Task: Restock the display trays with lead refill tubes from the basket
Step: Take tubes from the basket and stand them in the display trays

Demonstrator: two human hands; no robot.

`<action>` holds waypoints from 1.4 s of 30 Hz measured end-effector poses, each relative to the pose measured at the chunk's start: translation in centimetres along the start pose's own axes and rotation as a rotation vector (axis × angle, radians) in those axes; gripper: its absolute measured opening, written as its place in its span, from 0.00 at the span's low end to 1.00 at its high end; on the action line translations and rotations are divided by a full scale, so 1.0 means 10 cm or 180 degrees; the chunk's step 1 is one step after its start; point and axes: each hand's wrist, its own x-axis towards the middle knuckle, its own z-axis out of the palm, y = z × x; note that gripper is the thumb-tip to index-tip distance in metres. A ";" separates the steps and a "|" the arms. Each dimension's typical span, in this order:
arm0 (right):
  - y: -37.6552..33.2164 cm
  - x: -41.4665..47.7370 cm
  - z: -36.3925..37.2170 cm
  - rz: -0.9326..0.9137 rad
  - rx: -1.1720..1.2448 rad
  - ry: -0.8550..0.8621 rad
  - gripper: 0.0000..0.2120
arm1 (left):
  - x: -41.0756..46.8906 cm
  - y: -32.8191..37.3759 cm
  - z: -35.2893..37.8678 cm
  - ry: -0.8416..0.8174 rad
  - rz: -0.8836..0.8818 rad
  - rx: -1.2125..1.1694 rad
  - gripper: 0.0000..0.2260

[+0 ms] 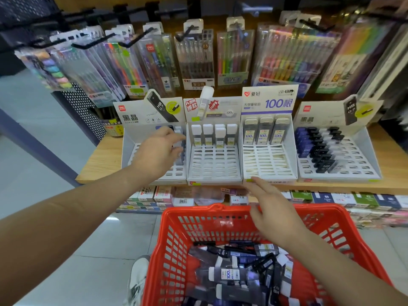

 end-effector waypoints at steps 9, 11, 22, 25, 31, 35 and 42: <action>0.70 -0.50 0.45 0.0185 -0.0429 -0.1088 0.23 | -0.95 0.97 0.77 -0.2605 0.1647 0.0619 0.13; 0.93 -0.68 0.67 0.0473 -0.0531 -0.1579 0.29 | -1.27 1.00 1.16 -0.3223 0.1519 0.0894 0.14; 1.30 -0.74 1.42 0.0363 -0.1455 -0.2309 0.51 | -2.10 1.05 2.40 -0.3264 -0.0069 0.0723 0.40; 1.32 -0.66 1.58 0.0013 -0.1813 -0.2510 0.48 | -2.12 0.98 2.45 -0.2685 -0.0047 0.0963 0.29; 1.36 -0.78 1.74 0.0074 -0.1819 -0.2013 0.25 | -2.19 0.91 2.40 -0.2307 0.0306 0.0870 0.21; 1.37 -0.74 1.65 0.0251 -0.1761 -0.2106 0.24 | -2.23 0.88 2.44 -0.2308 0.0128 0.0661 0.21; 1.49 -0.63 1.39 0.0896 -0.0408 -0.1631 0.23 | -1.87 1.00 2.20 -0.1714 -0.0554 -0.0226 0.14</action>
